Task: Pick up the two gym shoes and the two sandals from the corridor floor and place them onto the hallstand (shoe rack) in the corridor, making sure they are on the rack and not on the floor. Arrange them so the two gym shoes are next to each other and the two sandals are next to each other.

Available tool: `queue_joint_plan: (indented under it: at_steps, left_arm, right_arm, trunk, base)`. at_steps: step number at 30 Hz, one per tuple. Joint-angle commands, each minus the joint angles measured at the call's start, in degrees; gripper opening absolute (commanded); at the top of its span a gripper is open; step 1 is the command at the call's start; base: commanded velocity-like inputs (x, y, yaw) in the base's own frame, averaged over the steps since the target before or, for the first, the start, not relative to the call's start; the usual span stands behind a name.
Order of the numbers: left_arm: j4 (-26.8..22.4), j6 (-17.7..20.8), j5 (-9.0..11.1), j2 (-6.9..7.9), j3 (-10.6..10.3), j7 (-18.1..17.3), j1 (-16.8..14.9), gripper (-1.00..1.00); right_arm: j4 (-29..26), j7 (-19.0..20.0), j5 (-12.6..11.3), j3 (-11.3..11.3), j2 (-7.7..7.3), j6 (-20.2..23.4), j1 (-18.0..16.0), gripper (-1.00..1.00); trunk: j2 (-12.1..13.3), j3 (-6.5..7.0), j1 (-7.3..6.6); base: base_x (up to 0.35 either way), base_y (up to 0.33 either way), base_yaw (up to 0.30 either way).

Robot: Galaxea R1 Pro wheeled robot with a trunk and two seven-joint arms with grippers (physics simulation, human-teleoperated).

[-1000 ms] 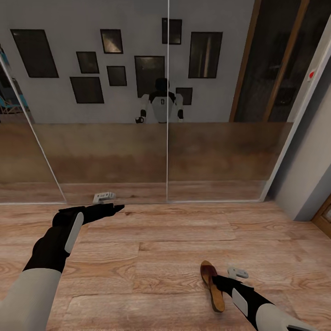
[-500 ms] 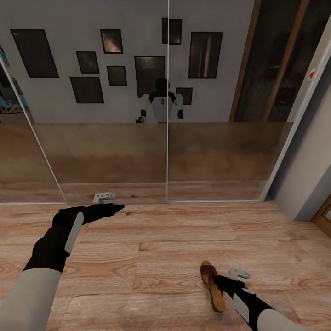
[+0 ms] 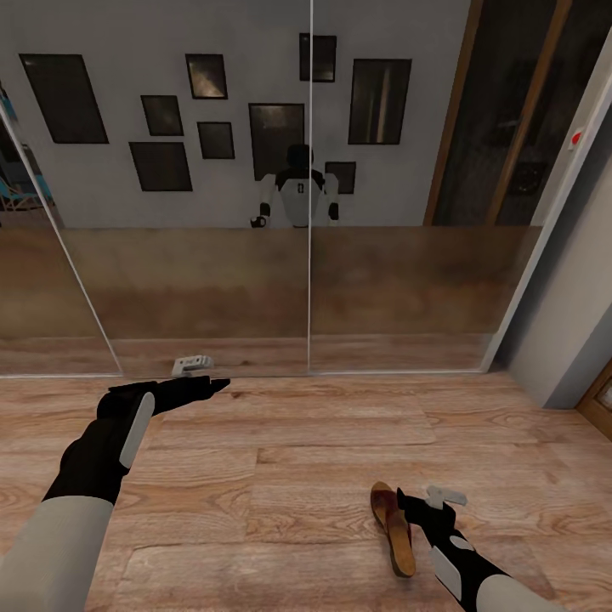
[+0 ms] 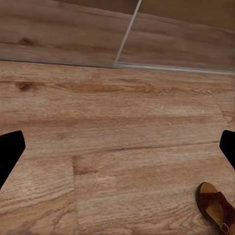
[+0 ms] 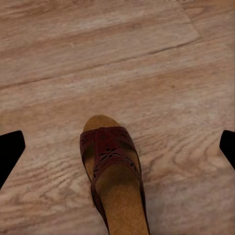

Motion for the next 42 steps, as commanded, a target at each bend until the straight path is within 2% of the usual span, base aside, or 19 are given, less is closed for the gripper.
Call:
queue_joint_plan:
  at_steps: [1, 5, 24, 42]
  left_arm:
    - [-0.01, 0.39, 0.33, -0.01, 0.08, -0.02, -0.03, 1.0]
    - [-0.02, 0.39, 0.33, -0.01, 0.08, -0.02, -0.03, 1.0]
    - [-0.05, 0.39, 0.3, -0.01, 0.14, -0.02, -0.03, 1.0]
    - [-0.06, 0.39, 0.33, -0.09, -0.01, -0.02, -0.06, 1.0]
  right_arm:
    - [0.07, 0.12, -0.27, -0.07, 0.0, -0.23, -0.04, 1.0]
    - [0.06, 0.13, -0.27, -0.01, 0.0, -0.28, -0.04, 1.0]
    - [0.24, -0.03, -0.32, 0.01, 0.0, -0.29, -0.04, 1.0]
    - [0.32, -0.13, -0.44, -0.07, 0.0, -0.29, -0.04, 1.0]
  trunk:
    - [-0.02, -0.05, -0.01]
    - [-0.05, -0.63, 0.04]
    - [-0.3, -6.36, 0.53]
    - [-0.54, -12.04, 0.99]
  base:
    - [0.0, 0.0, 0.0]
    - [0.0, 0.0, 0.035]
    - [0.0, 0.0, 0.103]
    - [0.0, 0.0, -0.076]
